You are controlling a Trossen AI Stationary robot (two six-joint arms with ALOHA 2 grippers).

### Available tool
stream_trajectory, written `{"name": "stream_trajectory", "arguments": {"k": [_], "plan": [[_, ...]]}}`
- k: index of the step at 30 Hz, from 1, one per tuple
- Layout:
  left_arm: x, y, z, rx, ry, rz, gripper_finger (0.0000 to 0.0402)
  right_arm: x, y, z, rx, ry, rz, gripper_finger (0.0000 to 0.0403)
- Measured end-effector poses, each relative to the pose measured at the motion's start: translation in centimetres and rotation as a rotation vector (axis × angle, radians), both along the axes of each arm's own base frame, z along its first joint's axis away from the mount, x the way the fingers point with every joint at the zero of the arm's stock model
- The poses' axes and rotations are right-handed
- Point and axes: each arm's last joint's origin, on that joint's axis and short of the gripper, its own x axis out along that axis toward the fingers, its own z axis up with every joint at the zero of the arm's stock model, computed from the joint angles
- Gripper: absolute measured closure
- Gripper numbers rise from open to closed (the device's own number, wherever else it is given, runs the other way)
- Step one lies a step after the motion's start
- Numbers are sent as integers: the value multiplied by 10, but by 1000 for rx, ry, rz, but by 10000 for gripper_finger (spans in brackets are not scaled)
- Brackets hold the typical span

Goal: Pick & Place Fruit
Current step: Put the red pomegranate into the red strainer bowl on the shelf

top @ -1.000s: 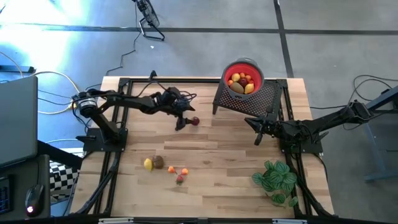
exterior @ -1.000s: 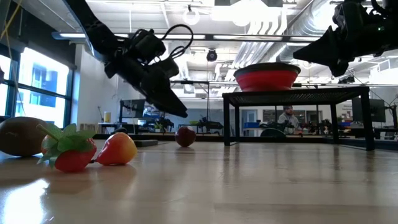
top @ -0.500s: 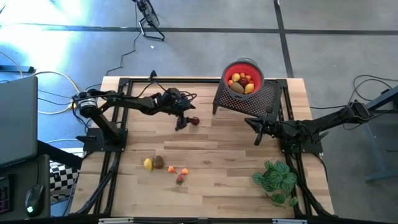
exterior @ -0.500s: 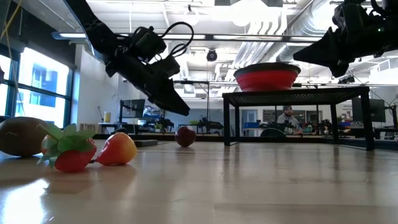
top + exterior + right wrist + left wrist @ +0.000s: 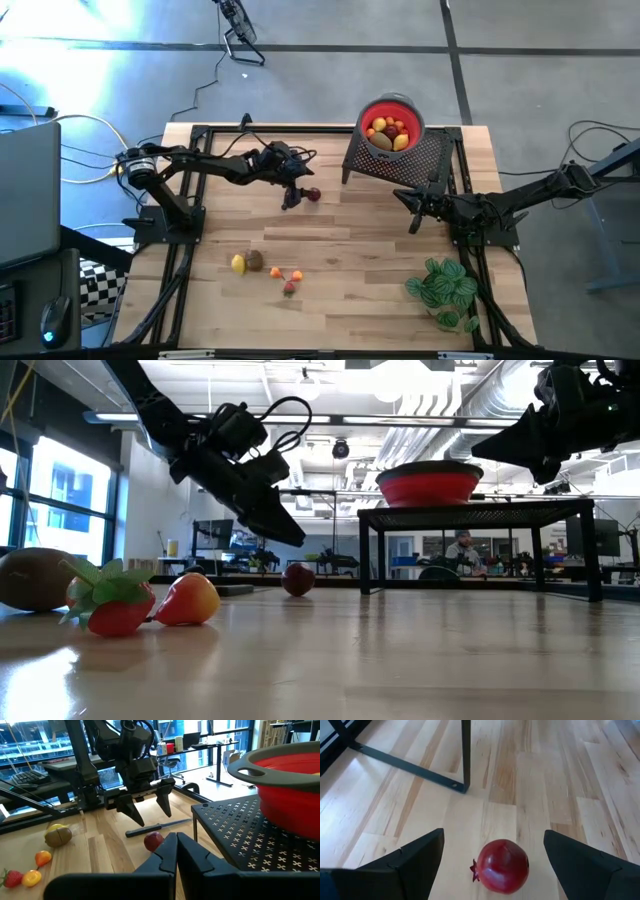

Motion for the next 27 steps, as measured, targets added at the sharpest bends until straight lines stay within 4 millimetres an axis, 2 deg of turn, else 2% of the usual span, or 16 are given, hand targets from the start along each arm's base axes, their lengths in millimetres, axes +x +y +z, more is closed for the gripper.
{"name": "stream_trajectory", "arguments": {"k": [27], "plan": [[-2, -1, -4, -46, 42, 17, 64, 0, 0, 0, 0, 2, 1, 400]]}}
